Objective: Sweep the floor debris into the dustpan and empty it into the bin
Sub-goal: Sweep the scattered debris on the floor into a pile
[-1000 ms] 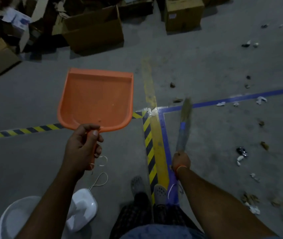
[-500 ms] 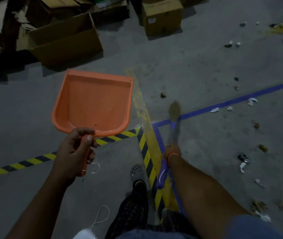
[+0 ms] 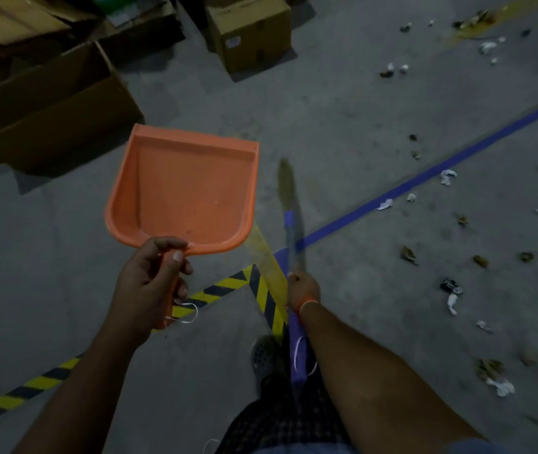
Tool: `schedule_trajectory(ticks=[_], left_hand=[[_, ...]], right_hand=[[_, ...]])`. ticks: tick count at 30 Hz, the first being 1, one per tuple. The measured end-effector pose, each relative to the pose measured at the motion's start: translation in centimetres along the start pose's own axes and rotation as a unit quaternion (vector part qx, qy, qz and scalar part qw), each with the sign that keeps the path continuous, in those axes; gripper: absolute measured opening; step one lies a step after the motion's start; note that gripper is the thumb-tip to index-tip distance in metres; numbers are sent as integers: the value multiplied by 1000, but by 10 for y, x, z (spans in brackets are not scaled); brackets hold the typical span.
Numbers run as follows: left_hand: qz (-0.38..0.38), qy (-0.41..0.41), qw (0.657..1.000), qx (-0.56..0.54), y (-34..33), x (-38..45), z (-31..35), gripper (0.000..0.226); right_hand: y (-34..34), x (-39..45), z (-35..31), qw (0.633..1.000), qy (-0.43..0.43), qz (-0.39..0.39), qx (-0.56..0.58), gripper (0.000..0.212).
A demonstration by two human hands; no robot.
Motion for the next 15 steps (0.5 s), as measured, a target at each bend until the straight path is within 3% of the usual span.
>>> schedule_trajectory(ticks=[6, 9, 12, 15], left_hand=[[-10, -5, 1000, 21, -10, 54, 23, 14], [-34, -1, 999, 34, -26, 87, 37, 14], [-61, -8, 997, 42, -54, 120, 54, 14], [-96, -17, 994, 49, -88, 152, 70, 14]], right_hand=[[-2, 39, -50, 990, 30, -125, -64, 36], [26, 61, -18, 989, -96, -85, 80, 35], [73, 87, 25, 973, -173, 0, 155, 38], [123, 116, 65, 971, -214, 67, 77, 41]])
Point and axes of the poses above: each hand's wrist, its own x-axis towards the middle knuckle, its own y-axis out of the back of the hand, z = x × y, the point moved 5 cm from there along x, towards the middle knuckle
